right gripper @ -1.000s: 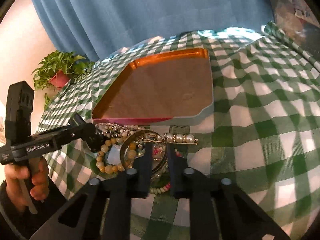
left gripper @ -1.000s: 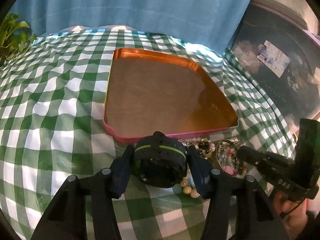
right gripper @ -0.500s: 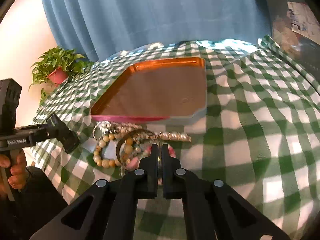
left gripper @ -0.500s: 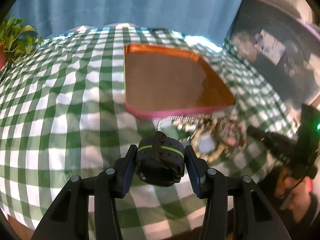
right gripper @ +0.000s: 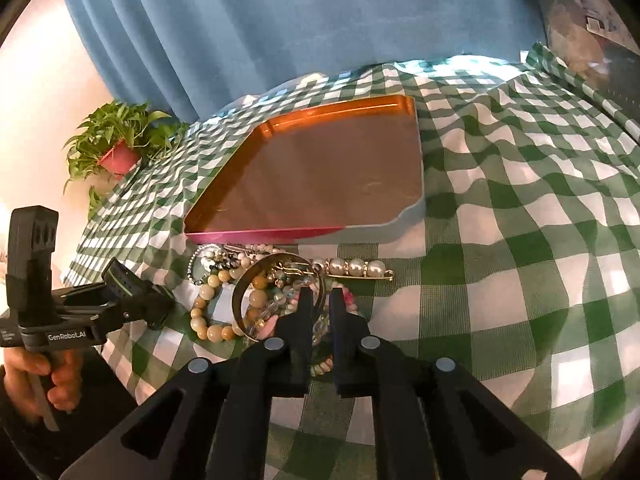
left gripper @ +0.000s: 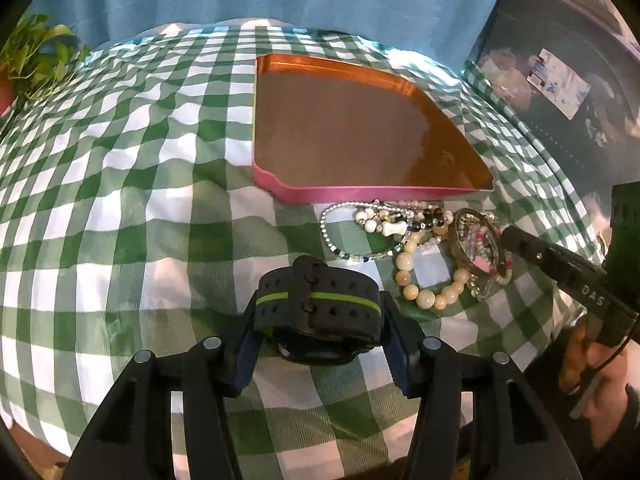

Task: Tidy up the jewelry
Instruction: 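Close the left tool on the black watch while the right tool grips the silver bangle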

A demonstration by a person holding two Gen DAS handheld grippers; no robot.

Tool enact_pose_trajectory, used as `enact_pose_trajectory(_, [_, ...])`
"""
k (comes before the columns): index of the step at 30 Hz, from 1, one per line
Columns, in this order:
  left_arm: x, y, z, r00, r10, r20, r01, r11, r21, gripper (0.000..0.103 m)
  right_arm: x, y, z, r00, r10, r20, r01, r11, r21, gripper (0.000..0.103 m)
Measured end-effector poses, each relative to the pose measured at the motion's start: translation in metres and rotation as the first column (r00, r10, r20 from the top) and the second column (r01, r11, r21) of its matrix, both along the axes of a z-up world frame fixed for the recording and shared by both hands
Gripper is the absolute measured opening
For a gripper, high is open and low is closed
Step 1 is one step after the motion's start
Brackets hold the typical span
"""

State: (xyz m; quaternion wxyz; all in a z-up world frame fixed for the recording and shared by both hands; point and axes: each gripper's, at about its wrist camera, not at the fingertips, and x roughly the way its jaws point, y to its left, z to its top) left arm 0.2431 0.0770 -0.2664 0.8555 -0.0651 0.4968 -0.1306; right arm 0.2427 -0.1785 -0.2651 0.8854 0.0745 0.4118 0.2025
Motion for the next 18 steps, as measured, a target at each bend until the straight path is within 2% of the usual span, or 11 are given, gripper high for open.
enact_pose_trajectory(1, [-0.001,0.000,0.000,1.000,-0.001,-0.004,0.001,1.000,0.000,0.054,0.000,0.000,0.001,1.000,0.004,0.003,-0.004,1.000,0.008,0.022])
enact_pose_trajectory(3, [-0.003,0.001,0.000,1.000,-0.010,-0.010,0.010,1.000,0.003,0.054,0.000,0.004,0.001,1.000,0.017,0.002,-0.017,1.000,0.010,0.030])
enact_pose_trajectory(6, [-0.005,0.000,0.001,1.000,-0.012,-0.009,0.013,1.000,0.009,0.054,-0.003,0.010,0.001,0.999,0.037,0.016,-0.036,0.999,-0.008,0.034])
enact_pose_trajectory(8, [-0.005,0.000,0.001,1.000,-0.006,-0.012,0.006,1.000,0.006,0.054,-0.004,0.018,0.004,0.998,0.048,0.036,-0.047,0.998,-0.030,0.048])
enact_pose_trajectory(9, [-0.005,0.000,0.001,1.000,-0.008,-0.014,0.008,1.000,0.003,0.054,-0.005,0.023,0.004,0.998,0.054,0.043,-0.052,0.998,-0.044,0.061])
enact_pose_trajectory(10, [-0.006,-0.001,0.001,1.000,-0.009,-0.014,0.009,1.000,-0.001,0.054,-0.006,0.030,0.004,0.996,0.065,0.055,-0.062,0.996,-0.064,0.068])
enact_pose_trajectory(11, [-0.006,-0.001,0.002,1.000,-0.011,-0.012,0.011,1.000,-0.001,0.054,-0.007,0.035,0.004,0.995,0.078,0.061,-0.073,0.994,-0.076,0.068])
enact_pose_trajectory(13, [-0.009,-0.003,0.002,1.000,-0.018,-0.010,0.018,1.000,0.003,0.054,-0.009,0.048,0.002,0.993,0.097,0.069,-0.088,0.989,-0.123,0.074])
enact_pose_trajectory(16, [-0.012,-0.002,0.001,1.000,-0.014,0.002,0.014,1.000,-0.003,0.054,-0.008,0.057,-0.001,0.992,0.095,0.084,-0.078,0.979,-0.189,0.075])
enact_pose_trajectory(18, [-0.012,0.000,0.000,1.000,-0.008,0.003,0.008,1.000,-0.013,0.054,-0.005,0.058,-0.004,0.994,0.085,0.074,-0.069,0.978,-0.199,0.075])
